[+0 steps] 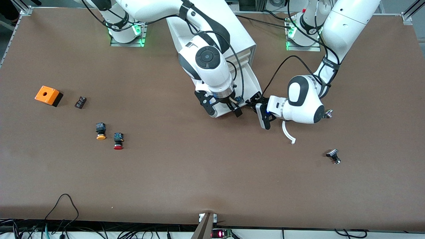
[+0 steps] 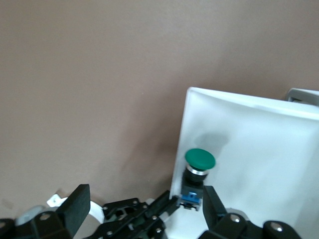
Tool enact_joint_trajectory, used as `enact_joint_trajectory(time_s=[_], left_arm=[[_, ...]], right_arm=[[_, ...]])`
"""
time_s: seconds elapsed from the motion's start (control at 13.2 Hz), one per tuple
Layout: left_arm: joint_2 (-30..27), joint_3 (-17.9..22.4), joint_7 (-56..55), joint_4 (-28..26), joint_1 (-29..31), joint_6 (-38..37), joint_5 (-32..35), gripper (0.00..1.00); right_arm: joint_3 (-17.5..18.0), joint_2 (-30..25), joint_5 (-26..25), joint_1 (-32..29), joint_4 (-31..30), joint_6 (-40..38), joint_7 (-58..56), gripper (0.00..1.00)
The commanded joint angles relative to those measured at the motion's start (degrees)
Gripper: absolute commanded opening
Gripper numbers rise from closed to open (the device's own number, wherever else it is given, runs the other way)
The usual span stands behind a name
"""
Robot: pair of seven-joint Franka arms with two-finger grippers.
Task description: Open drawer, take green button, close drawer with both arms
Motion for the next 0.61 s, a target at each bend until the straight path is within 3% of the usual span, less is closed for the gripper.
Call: enact_joint_trajectory(time_s=[0.0,0.08,0.15,0.38,0.53], left_arm=[[1.4,1.5,-1.1,3.4,-0.9,-0.6,1.7,0.00],[1.4,1.5,-0.9,3.4,-0.9,-0.6,2.4,0.59],[1.1,1.5,-1.0,3.4,-0.7,-0.7,2.9,1.00],[0.5,1.7,-4.3,5.2,0.5,-5.9,3.4,1.00],[0.1,3.9,-6.3,7.9,0.8,-11.7,5.0,1.00]], right_arm=[[-0.5,2.6,-2.7,2.0,1.8,-0.1,3.5,1.00],[-0.5,3.4,-3.3,2.5,1.8,0.6,3.9,1.00],[-0.5,4.2,-3.5,3.0,1.8,1.6,4.4,1.00],[-0.6,6.4,-4.6,4.1,1.8,4.7,6.0,1.00],[-0.6,7.3,-4.6,4.9,1.8,5.3,6.2,1.00]])
